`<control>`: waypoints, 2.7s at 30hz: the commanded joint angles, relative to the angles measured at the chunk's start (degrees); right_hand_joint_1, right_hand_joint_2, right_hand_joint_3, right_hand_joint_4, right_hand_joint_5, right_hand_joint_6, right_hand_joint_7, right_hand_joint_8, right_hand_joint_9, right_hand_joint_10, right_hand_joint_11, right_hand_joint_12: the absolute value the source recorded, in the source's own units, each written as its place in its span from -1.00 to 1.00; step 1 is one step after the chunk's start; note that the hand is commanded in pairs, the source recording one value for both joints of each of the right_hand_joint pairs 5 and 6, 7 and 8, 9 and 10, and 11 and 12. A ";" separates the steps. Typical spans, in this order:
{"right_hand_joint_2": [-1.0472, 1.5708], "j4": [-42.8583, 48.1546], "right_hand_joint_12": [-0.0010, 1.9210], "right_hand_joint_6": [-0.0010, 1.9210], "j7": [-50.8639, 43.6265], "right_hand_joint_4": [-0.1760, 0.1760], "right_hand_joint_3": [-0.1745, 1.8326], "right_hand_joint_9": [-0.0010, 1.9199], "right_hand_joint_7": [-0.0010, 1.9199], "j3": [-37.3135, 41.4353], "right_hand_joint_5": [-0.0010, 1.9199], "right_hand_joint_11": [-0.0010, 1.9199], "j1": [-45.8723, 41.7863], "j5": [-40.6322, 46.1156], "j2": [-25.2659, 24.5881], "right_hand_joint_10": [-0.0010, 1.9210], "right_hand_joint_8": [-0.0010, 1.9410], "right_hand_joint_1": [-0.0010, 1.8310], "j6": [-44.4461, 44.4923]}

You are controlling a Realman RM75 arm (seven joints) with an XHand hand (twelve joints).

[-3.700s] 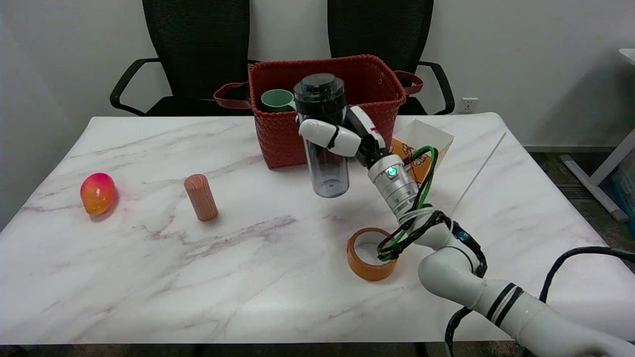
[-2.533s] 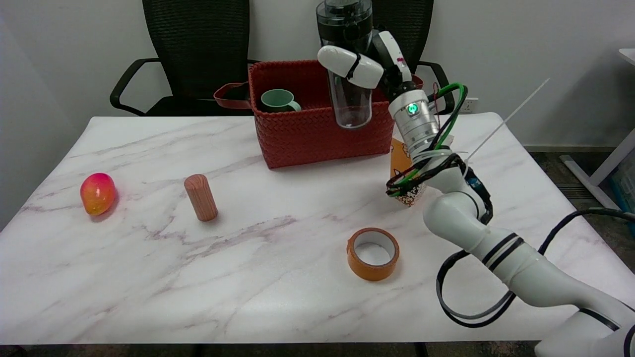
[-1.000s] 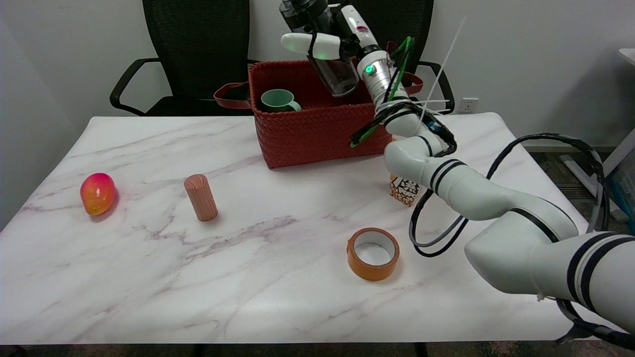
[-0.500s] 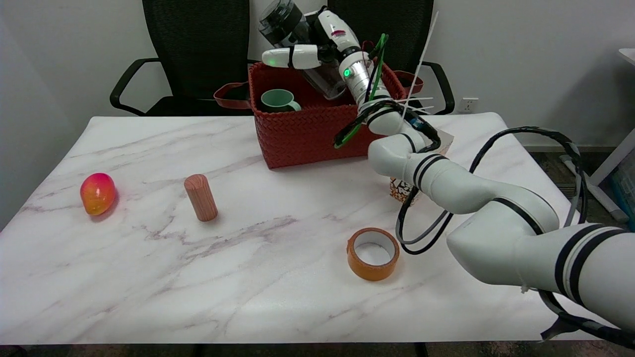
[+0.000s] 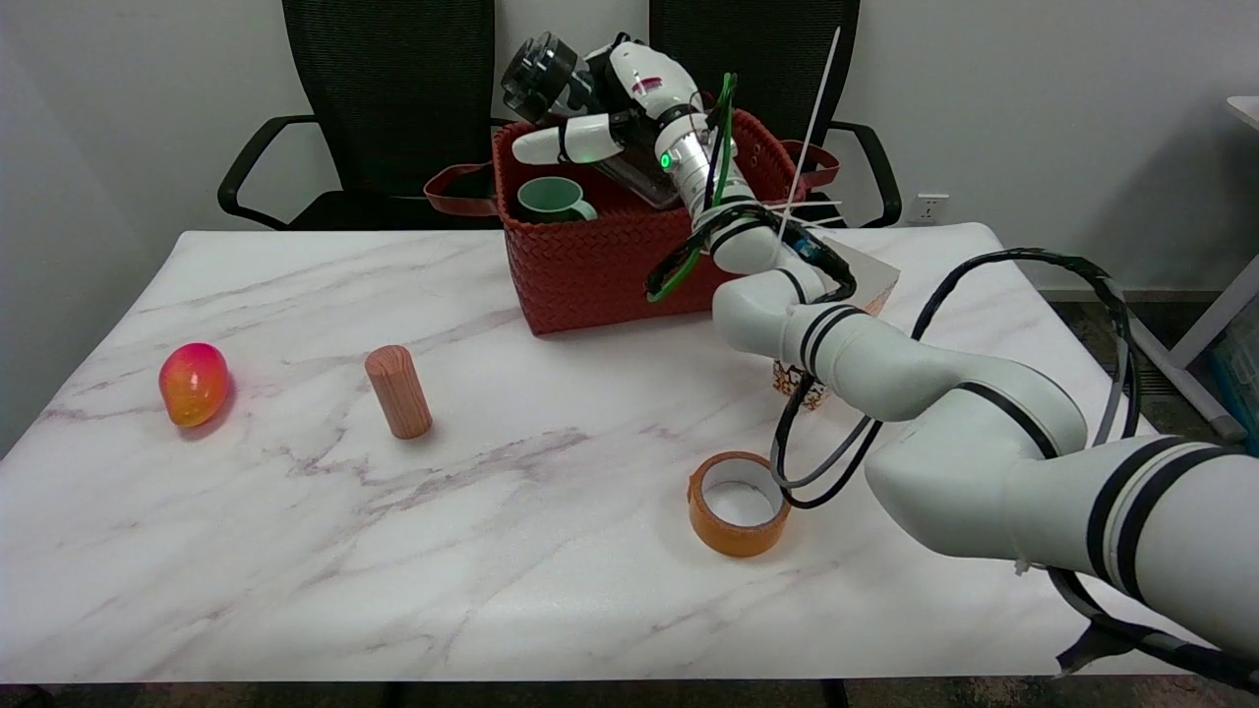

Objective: Place the black water bottle into the brown storage basket.

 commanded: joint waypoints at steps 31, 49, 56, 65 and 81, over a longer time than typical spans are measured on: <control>0.53 -5.65 -0.13 -0.10 -7.20 0.00 -1.00 0.05 0.22 1.39 -0.10 -0.13 0.91 -0.17 -0.89 0.05 0.21 -0.24 -4.41; 0.55 -6.04 -0.48 -0.36 -7.52 0.00 -1.00 -0.32 -0.14 1.63 -0.36 -0.48 1.07 -0.17 -1.13 -0.32 -0.15 -0.29 -4.57; 0.54 -6.04 -0.61 -0.61 -7.52 0.00 -1.00 -0.53 -0.44 1.87 -0.61 -0.61 0.99 -0.17 -1.13 -0.53 -0.45 -0.30 -5.07; 0.42 -5.37 -0.71 -0.91 -7.52 0.00 -0.98 -0.81 -0.72 1.55 -0.91 -0.71 0.59 -0.17 -0.88 -0.81 -0.72 -0.41 -7.39; 0.40 -2.58 -1.00 -1.00 -6.96 0.00 0.02 -1.00 -1.00 1.72 -1.00 -1.00 -0.55 -0.17 0.18 -1.00 -1.00 -0.64 -10.17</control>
